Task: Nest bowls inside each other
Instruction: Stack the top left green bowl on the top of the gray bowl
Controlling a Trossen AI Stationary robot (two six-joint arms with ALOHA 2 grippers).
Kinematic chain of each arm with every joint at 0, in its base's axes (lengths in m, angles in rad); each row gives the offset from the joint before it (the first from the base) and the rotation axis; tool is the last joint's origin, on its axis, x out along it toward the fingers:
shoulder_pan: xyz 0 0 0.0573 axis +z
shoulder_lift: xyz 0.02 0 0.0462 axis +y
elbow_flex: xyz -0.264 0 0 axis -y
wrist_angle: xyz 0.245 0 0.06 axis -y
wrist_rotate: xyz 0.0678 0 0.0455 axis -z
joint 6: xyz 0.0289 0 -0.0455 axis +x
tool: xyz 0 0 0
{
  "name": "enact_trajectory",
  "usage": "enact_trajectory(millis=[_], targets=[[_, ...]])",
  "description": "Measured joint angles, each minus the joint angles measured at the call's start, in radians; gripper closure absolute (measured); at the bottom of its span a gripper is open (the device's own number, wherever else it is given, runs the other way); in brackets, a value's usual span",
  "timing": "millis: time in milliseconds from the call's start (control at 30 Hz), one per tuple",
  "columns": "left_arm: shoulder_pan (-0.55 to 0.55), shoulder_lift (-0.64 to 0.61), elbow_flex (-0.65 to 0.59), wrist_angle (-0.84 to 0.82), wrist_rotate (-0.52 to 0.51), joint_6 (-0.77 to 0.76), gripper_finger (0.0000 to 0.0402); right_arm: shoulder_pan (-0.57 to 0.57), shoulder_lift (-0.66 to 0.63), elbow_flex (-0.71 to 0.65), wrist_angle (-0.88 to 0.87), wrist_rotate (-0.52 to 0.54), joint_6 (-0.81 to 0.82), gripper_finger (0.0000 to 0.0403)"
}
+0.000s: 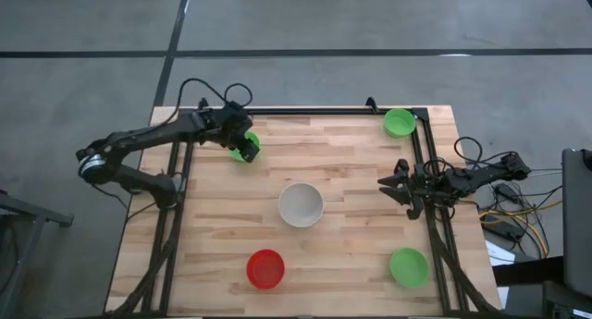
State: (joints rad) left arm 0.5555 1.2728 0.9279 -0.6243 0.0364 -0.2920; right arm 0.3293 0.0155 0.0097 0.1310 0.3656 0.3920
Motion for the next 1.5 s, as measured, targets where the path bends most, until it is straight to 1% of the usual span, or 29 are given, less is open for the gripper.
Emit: enact_trajectory(millis=[367,800,1100,1500], targets=[[0.028,0.072,0.0,0.02,-0.008,-0.058,0.0234,0.0,0.0,0.0,0.0,0.0,0.0,0.0271],[0.028,0.168,0.0,0.041,-0.009,-0.126,0.0234,0.0,0.0,0.0,0.0,0.0,0.0,0.0271],[0.028,0.217,0.0,0.12,0.054,-0.141,0.0234,0.0,0.0,0.0,0.0,0.0,0.0,0.0271],[0.028,0.277,0.002,0.13,0.06,-0.175,0.0234,0.0,0.0,0.0,0.0,0.0,0.0,0.0271]])
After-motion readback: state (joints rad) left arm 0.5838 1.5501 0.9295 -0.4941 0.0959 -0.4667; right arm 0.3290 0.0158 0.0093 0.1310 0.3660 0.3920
